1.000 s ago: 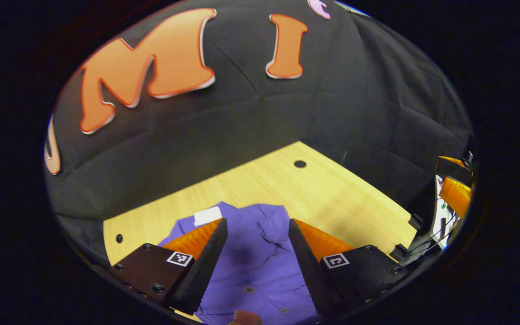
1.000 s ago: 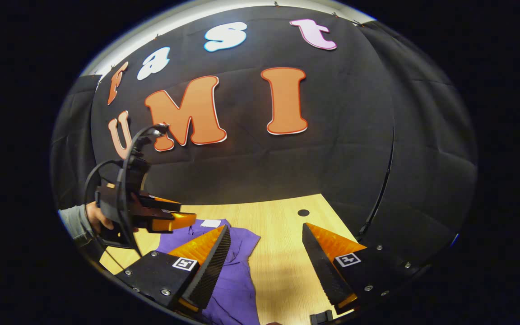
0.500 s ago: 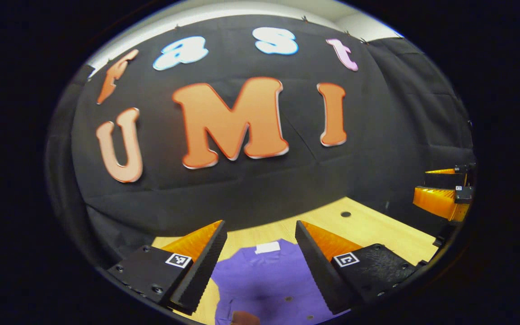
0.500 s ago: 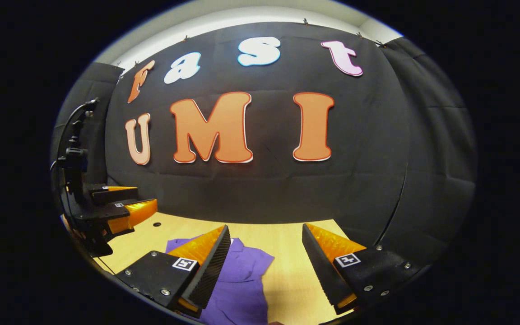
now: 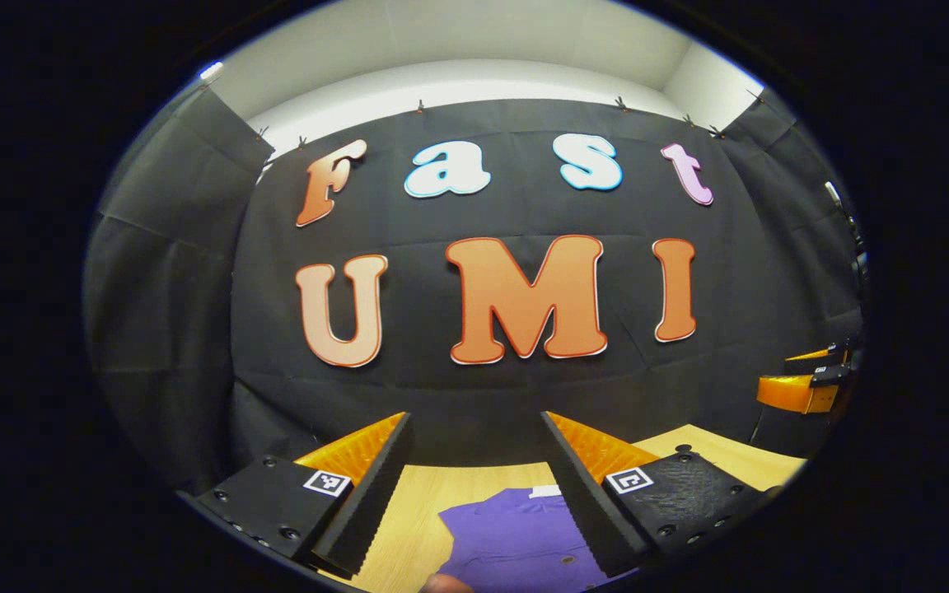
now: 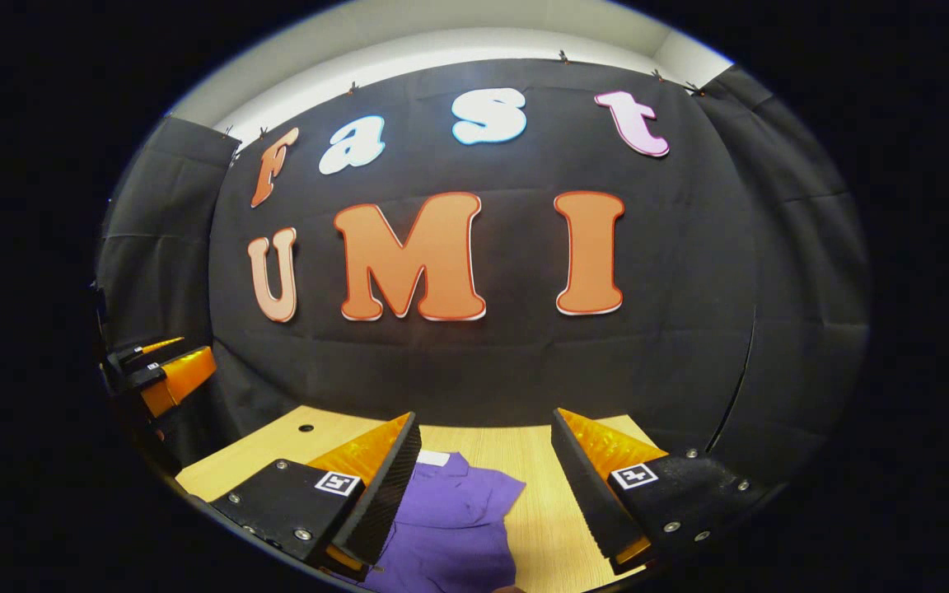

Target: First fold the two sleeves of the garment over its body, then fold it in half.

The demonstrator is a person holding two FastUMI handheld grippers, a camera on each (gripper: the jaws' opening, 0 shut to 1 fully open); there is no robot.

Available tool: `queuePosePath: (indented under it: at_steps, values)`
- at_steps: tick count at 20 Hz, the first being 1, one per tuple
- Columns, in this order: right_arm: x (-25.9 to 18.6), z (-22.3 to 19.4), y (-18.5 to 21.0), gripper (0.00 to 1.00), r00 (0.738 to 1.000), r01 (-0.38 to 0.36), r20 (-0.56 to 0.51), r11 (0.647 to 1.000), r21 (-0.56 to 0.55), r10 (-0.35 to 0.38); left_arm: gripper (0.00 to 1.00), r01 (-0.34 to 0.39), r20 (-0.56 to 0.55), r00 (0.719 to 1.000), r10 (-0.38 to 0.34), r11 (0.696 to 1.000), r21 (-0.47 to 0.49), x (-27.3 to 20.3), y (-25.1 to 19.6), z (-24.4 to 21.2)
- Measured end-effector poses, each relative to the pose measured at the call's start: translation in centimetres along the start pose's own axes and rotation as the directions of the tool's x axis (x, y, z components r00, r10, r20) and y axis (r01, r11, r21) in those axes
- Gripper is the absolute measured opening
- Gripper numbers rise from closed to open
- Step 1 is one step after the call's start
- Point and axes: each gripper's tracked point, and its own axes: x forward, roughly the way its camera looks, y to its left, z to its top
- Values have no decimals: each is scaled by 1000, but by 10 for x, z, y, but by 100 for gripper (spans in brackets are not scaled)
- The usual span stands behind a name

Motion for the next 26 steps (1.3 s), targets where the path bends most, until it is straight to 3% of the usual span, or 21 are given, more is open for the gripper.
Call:
queuePosePath:
  at_steps: [3, 4, 6, 10, 13, 21, 26]
  values:
    - [-9, -46, -2, 94, 990, -10, -142, 1000, 6, 10, 97, -23, -134, 991, 24, 1000, 6, -3, 4, -35]
    - [-12, -64, 0, 94, 979, -15, -202, 1000, 15, 18, 100, -19, -194, 981, 20, 1000, 7, -4, 5, -54]
    - [-20, -101, -1, 95, 950, -12, -311, 1000, 29, 21, 97, 12, -332, 943, -9, 1000, 8, -7, 7, -108]
    - [-42, -173, -4, 95, 862, 0, -505, 998, 69, 35, 97, 52, -584, 810, -52, 998, -17, -35, 12, -195]
    - [-69, -222, -4, 95, 770, 0, -636, 996, 84, 54, 98, 58, -708, 703, -63, 998, -32, -53, 18, -251]
    - [-116, -302, 3, 96, 545, 40, -835, 992, 116, 76, 99, 102, -901, 422, -101, 993, -64, -98, 28, -345]
    - [-140, -338, -11, 96, 440, 59, -897, 996, 73, 40, 99, 102, -959, 266, -100, 992, -76, -130, 33, -380]
